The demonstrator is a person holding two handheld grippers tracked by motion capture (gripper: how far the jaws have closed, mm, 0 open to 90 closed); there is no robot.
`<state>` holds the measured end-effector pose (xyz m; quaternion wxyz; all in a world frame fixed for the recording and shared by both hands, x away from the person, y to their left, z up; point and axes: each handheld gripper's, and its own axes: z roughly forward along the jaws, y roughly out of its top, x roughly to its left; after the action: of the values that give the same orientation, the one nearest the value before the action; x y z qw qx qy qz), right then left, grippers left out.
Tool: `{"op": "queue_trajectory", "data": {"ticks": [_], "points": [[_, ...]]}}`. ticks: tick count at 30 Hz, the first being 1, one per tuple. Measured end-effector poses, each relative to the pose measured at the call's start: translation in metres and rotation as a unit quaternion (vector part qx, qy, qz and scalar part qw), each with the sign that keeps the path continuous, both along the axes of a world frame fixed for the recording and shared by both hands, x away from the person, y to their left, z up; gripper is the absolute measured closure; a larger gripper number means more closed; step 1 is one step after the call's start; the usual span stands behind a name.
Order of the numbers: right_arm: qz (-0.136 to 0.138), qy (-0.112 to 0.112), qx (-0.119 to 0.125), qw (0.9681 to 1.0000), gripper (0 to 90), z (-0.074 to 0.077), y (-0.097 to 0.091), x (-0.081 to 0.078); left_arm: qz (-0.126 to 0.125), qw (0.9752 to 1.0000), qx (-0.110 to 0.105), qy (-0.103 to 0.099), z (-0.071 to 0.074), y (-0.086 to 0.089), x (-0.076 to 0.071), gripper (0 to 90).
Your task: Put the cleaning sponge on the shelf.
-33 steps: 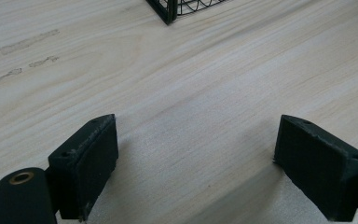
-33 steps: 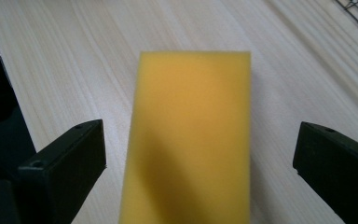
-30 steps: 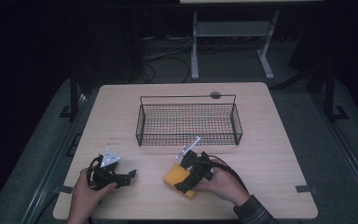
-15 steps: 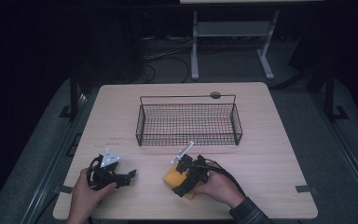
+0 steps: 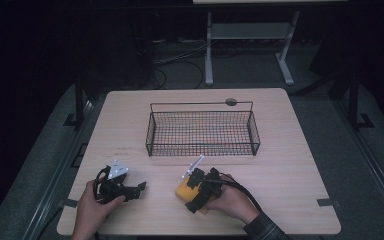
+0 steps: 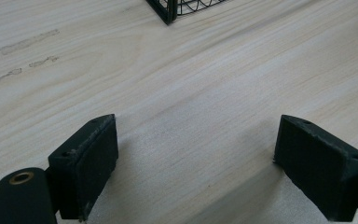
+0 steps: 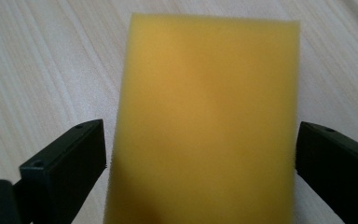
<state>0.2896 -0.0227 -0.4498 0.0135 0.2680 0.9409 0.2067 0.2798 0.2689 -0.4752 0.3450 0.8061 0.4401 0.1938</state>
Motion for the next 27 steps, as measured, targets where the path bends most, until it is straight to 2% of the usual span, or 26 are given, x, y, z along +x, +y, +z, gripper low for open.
{"op": "queue_trajectory", "data": {"ticks": [4, 5, 9, 15, 20, 27], "points": [[0.001, -0.003, -0.003, 1.0000, 4.5, -0.0003, 0.0001, -0.0003, 0.000, 1.0000, 0.000, 0.000, 0.0000, 0.0000, 0.0000, 12.6], [0.002, -0.008, -0.005, 1.0000, 9.3, 0.0002, -0.0004, -0.0007, 0.000, 1.0000, 0.000, 0.000, 0.0000, 0.0000, 0.0000, 12.6], [0.003, -0.011, -0.005, 0.9999, 13.2, 0.0012, -0.0010, -0.0011, -0.001, 1.0000, 0.001, 0.001, 0.0001, 0.0002, 0.0000, 12.6], [0.004, -0.011, -0.007, 0.9999, 14.3, 0.0009, -0.0012, -0.0012, -0.001, 1.0000, 0.001, 0.001, 0.0001, 0.0002, 0.0000, 12.6], [0.006, -0.015, -0.005, 0.9999, 20.5, 0.0027, -0.0025, -0.0014, -0.001, 1.0000, 0.001, 0.001, 0.0001, 0.0002, 0.0000, 12.6], [0.006, -0.015, -0.005, 0.9998, 21.5, 0.0032, -0.0031, -0.0014, -0.001, 1.0000, 0.001, 0.001, 0.0001, 0.0002, 0.0000, 12.6]]}}
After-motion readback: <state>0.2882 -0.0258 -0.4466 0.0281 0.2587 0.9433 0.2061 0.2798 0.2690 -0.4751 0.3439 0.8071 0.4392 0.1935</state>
